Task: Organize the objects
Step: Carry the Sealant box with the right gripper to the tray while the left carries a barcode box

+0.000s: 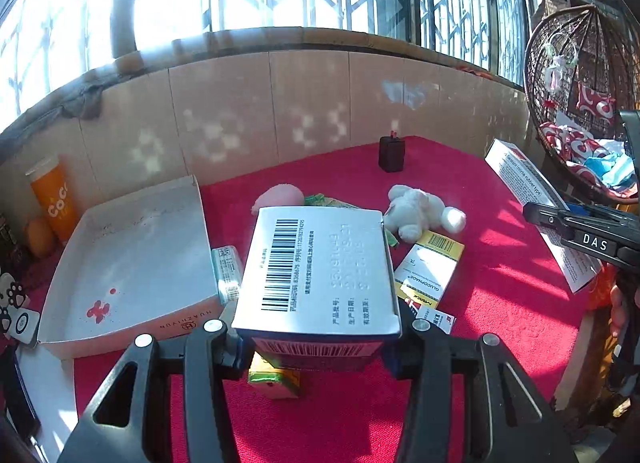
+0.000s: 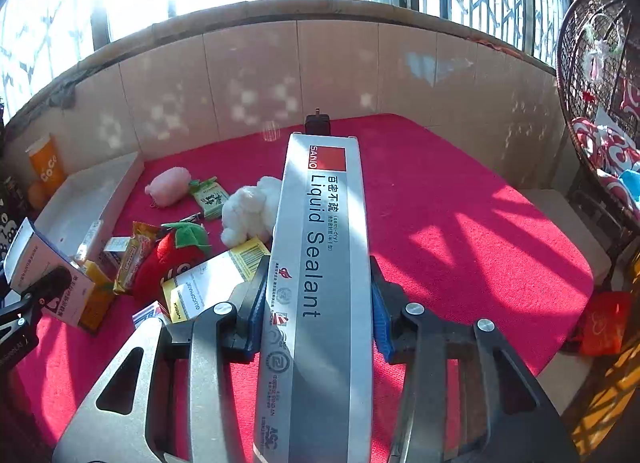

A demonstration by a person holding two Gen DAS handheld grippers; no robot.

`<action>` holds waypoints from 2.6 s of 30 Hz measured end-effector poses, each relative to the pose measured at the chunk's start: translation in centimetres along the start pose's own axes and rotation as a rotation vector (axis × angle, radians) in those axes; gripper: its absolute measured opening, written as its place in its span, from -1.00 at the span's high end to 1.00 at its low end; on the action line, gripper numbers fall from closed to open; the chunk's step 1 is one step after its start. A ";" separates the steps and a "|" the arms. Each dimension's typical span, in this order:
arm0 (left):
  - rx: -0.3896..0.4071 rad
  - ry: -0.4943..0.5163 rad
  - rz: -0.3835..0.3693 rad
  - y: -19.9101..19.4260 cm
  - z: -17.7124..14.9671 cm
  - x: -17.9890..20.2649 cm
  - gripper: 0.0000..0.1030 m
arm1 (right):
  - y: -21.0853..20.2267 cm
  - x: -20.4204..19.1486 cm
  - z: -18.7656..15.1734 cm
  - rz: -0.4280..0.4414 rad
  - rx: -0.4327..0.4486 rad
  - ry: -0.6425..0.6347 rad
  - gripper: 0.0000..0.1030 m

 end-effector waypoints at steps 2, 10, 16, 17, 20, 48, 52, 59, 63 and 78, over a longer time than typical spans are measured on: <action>0.014 -0.011 0.038 -0.4 0.6 -0.9 0.05 | -0.6 -0.8 0.9 0.020 0.037 0.005 0.17; 0.016 -0.055 0.141 -1.2 0.8 -4.1 0.05 | -1.3 -4.6 2.8 0.111 0.086 0.010 0.17; 0.045 -0.096 0.198 -2.4 1.3 -6.3 0.05 | -1.9 -8.0 4.3 0.184 0.124 -0.008 0.17; 0.048 -0.098 0.212 -2.5 1.3 -6.6 0.05 | -2.0 -8.4 4.5 0.192 0.129 -0.010 0.17; 0.057 -0.114 0.244 -3.0 1.5 -7.9 0.05 | -2.4 -9.6 5.3 0.211 0.150 -0.019 0.17; 0.069 -0.193 0.417 -5.5 0.7 -15.8 0.04 | -3.0 -18.9 7.4 0.335 0.200 -0.076 0.17; 0.068 -0.192 0.427 -5.6 0.7 -16.5 0.04 | -2.8 -20.2 7.4 0.351 0.195 -0.079 0.17; 0.074 -0.192 0.452 -5.8 1.1 -18.0 0.04 | -2.4 -22.0 7.4 0.374 0.190 -0.086 0.17; 0.076 -0.190 0.465 -5.6 1.4 -18.8 0.04 | -2.3 -22.9 7.6 0.386 0.192 -0.086 0.17; 0.062 -0.166 0.483 -4.0 3.1 -21.1 0.04 | -1.5 -26.1 7.8 0.415 0.195 -0.100 0.17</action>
Point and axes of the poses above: each gripper's, at about its wrist camera, not at the fingertips, and y roughly the way its jaws point, x to its right, z to its top, the point moved 8 cm from there along y, roughly the way its jaws point, and after that the axes turned 13 degrees about x, right-handed, at the moved point
